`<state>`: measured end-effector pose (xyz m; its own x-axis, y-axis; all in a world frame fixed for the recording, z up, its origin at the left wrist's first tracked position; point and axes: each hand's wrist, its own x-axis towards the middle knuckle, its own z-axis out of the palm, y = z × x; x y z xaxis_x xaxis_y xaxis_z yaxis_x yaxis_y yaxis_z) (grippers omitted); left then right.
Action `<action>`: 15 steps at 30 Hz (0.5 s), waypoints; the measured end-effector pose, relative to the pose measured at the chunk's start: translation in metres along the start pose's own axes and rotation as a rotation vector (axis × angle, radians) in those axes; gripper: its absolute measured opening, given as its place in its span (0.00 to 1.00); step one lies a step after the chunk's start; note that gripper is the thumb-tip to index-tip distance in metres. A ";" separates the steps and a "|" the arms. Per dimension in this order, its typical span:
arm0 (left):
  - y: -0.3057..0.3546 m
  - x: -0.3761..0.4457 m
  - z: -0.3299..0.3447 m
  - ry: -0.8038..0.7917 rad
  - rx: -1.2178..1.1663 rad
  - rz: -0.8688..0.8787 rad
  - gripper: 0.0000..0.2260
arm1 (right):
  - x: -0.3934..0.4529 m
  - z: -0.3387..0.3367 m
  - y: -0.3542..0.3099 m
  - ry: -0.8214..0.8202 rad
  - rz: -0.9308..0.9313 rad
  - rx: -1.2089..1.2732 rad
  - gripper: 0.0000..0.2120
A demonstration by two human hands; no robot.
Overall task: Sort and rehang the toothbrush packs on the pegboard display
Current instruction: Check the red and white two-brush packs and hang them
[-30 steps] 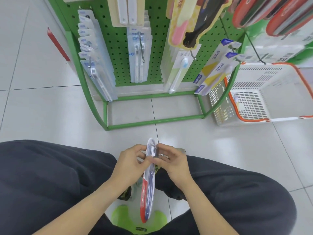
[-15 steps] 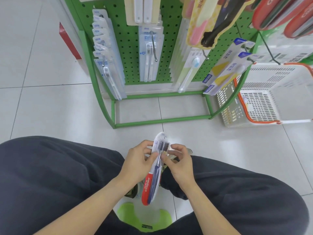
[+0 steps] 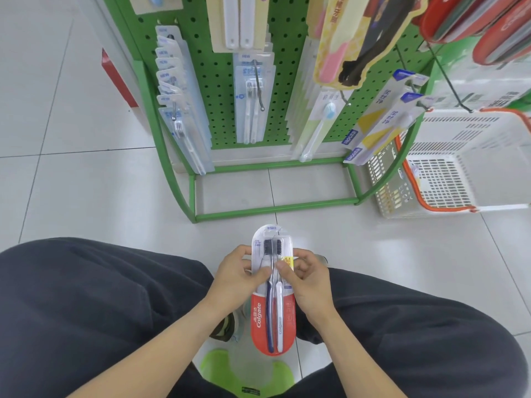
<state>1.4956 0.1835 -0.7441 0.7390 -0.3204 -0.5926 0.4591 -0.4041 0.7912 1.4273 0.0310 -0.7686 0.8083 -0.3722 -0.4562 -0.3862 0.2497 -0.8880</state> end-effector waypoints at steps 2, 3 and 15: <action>0.001 0.001 0.001 0.016 -0.044 -0.018 0.13 | -0.001 -0.001 0.000 -0.022 0.002 -0.001 0.14; 0.001 0.001 0.002 0.027 -0.072 -0.039 0.12 | -0.001 -0.001 -0.001 -0.040 0.009 -0.004 0.16; 0.001 0.004 0.001 -0.033 -0.171 -0.167 0.12 | -0.003 -0.007 -0.007 -0.109 0.087 0.036 0.26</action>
<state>1.4987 0.1810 -0.7462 0.6306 -0.2900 -0.7199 0.6527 -0.3039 0.6940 1.4241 0.0241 -0.7613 0.8165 -0.2490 -0.5209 -0.4425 0.3096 -0.8416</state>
